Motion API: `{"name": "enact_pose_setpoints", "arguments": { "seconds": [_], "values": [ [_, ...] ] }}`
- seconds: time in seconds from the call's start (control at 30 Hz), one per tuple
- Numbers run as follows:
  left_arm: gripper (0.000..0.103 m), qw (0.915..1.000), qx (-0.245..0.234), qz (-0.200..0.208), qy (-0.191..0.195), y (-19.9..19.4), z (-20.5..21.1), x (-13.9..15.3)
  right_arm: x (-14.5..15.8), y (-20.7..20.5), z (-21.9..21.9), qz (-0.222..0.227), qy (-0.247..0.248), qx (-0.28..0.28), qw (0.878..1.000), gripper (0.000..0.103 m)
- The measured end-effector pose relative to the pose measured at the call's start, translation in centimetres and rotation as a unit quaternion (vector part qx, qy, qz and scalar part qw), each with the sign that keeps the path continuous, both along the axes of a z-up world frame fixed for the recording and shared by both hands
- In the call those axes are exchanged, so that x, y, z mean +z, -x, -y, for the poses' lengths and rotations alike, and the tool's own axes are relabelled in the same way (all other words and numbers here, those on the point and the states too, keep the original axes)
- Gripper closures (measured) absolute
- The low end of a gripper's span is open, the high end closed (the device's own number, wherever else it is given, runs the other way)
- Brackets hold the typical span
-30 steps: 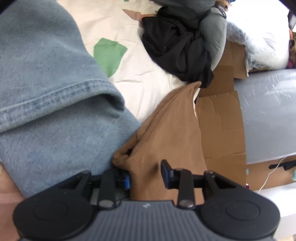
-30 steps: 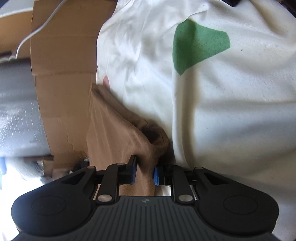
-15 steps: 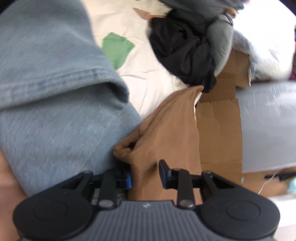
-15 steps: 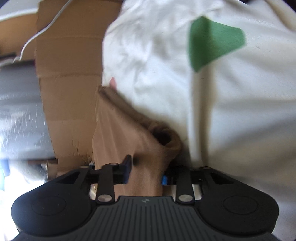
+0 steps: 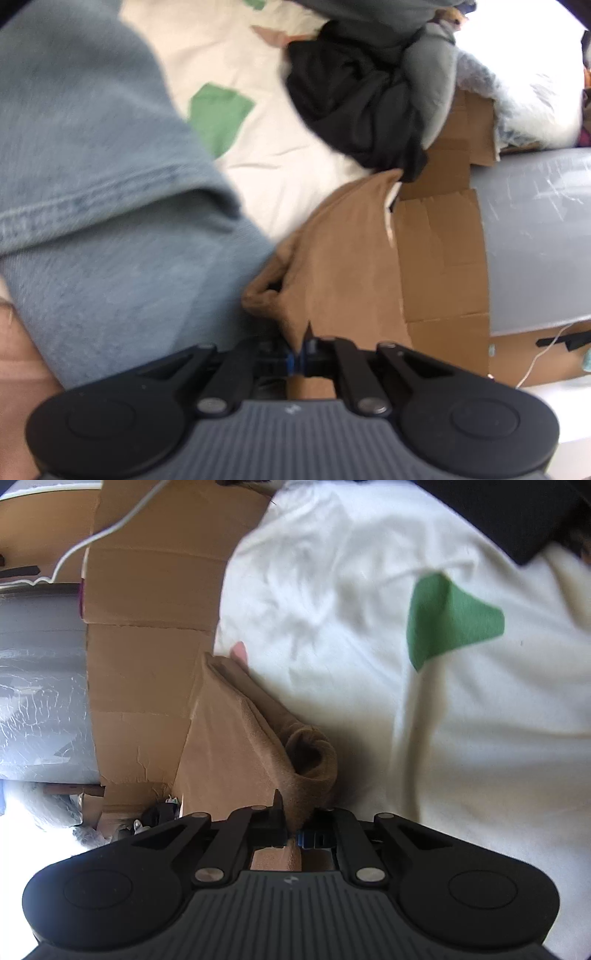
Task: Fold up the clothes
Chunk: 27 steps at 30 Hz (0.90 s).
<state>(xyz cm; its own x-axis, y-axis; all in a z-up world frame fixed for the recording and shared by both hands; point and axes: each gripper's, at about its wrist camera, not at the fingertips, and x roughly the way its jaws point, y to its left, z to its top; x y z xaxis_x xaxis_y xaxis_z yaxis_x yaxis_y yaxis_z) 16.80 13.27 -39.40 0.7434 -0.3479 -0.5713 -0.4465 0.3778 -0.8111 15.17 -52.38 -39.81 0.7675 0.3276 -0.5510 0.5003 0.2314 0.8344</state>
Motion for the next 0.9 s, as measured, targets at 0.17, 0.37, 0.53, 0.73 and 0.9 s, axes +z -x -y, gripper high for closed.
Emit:
{"name": "enact_pose_setpoints", "arguments": {
  "seconds": [0.17, 0.37, 0.53, 0.73, 0.9],
  "values": [
    [0.101, 0.9999, 0.0, 0.001, -0.01, 1.0, -0.3, 2.7, 2.1, 0.5, 0.4, 0.008, 0.002, -0.004, 1.0, 0.1],
    [0.101, 0.9996, -0.017, -0.021, -0.009, 3.7, 0.1, 3.0, 3.2, 3.5, 1.4, -0.001, 0.0, -0.013, 1.0, 0.1],
    [0.101, 0.9986, -0.024, -0.046, -0.005, 6.1, 0.0, 2.4, 2.2, 7.2, 1.9, -0.03, -0.006, -0.014, 0.999, 0.1],
    [0.101, 0.9976, -0.038, -0.058, -0.001, 8.4, 0.1, 3.0, 2.2, 11.1, 2.6, -0.044, -0.001, -0.013, 0.999, 0.101],
    [0.101, 0.9966, -0.048, -0.067, 0.0, 9.8, 0.4, 3.2, 2.8, 13.9, 3.7, -0.049, 0.008, -0.034, 0.998, 0.102]
  ]
}}
